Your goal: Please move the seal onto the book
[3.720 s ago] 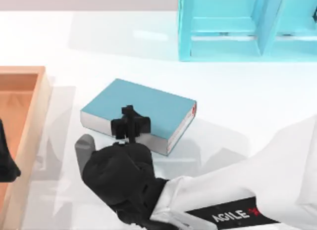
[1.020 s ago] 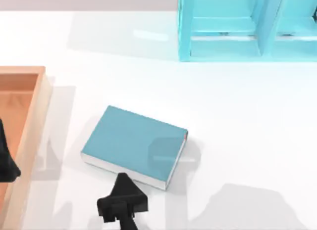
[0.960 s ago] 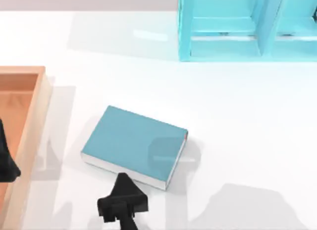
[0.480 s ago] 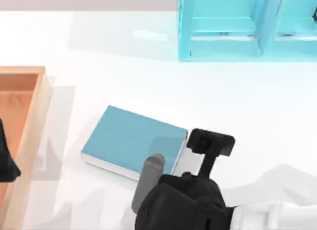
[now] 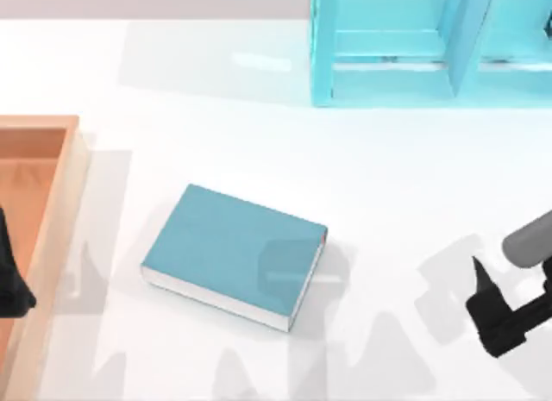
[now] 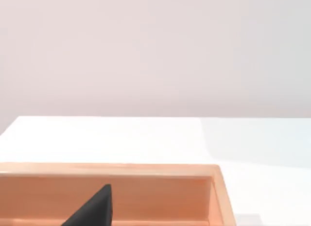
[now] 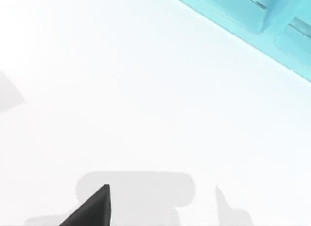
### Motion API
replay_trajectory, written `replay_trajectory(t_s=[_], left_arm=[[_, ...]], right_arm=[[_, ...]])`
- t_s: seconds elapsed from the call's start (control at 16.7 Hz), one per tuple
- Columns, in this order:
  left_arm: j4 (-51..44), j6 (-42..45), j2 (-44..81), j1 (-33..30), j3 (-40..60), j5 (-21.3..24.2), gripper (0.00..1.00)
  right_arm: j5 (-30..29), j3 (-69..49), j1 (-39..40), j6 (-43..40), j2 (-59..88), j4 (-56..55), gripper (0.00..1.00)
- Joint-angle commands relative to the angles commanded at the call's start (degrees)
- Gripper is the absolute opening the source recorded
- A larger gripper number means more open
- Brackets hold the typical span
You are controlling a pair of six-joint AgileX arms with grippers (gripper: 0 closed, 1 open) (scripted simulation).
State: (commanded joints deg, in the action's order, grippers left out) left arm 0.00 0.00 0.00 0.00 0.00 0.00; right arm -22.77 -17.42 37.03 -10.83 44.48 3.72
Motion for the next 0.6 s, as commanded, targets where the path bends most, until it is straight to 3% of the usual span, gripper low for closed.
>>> replay_trajectory(t_s=[0.3, 0.6], left_arm=[[0.00, 0.00, 0.00, 0.00, 0.00, 0.00, 1.00], [0.00, 0.00, 0.00, 0.00, 0.00, 0.00, 1.00]], right_arm=[[14.85, 12.21, -21.75, 6.52, -27.93, -1.69, 1.00], [22.07, 17.09, -35.41, 10.38, -42.79, -3.43, 1.00]])
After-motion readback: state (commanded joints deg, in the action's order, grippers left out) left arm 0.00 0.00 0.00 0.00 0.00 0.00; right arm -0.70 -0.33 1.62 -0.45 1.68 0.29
